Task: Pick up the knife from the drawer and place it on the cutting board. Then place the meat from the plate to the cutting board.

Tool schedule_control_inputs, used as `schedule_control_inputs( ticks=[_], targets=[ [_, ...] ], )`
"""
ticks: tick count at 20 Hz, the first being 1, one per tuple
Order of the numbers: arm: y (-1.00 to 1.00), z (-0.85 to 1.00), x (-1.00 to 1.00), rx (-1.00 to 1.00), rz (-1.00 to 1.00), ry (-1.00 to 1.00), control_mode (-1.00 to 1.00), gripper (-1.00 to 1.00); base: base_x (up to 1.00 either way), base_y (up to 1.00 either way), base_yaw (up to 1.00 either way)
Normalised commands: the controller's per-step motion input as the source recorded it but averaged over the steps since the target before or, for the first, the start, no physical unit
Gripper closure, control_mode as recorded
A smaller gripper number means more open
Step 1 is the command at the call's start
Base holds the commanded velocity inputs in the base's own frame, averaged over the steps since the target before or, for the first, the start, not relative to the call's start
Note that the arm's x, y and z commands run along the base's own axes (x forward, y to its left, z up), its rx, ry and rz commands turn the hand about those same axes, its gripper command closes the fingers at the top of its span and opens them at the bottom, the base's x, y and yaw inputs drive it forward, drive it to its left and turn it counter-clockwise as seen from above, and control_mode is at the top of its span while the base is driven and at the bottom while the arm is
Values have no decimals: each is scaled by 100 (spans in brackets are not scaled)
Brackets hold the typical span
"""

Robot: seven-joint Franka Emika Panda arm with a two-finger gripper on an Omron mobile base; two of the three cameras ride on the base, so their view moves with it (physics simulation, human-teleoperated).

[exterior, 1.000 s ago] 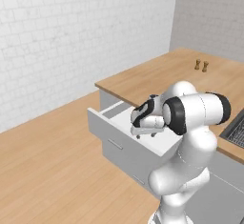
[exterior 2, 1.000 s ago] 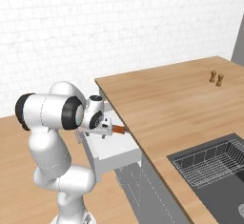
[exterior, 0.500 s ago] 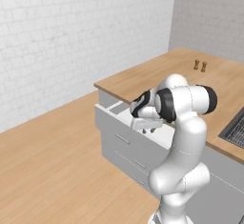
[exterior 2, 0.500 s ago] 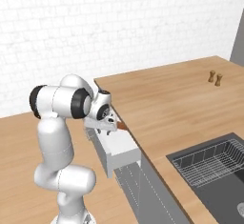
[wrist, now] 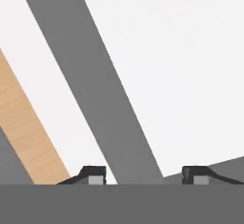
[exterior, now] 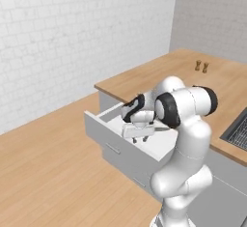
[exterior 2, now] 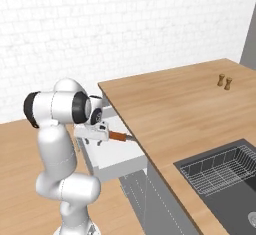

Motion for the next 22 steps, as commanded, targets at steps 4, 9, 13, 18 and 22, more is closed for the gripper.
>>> schedule_control_inputs(
  ticks=[4,9,13,18,22],
  targets=[
    [100,-35,-96,0,13,4,-100,-100,0,0,0],
    [77,7,-37,0,9,-6,-100,-100,0,0,0],
    [-3,35,98,0,0,-7,-100,-100,0,0,0],
    [-11,1,100,-2,0,0,-100,-100,0,0,0],
    [-22,-3,52,-13,5,0,-100,-100,0,0,0]
  ],
)
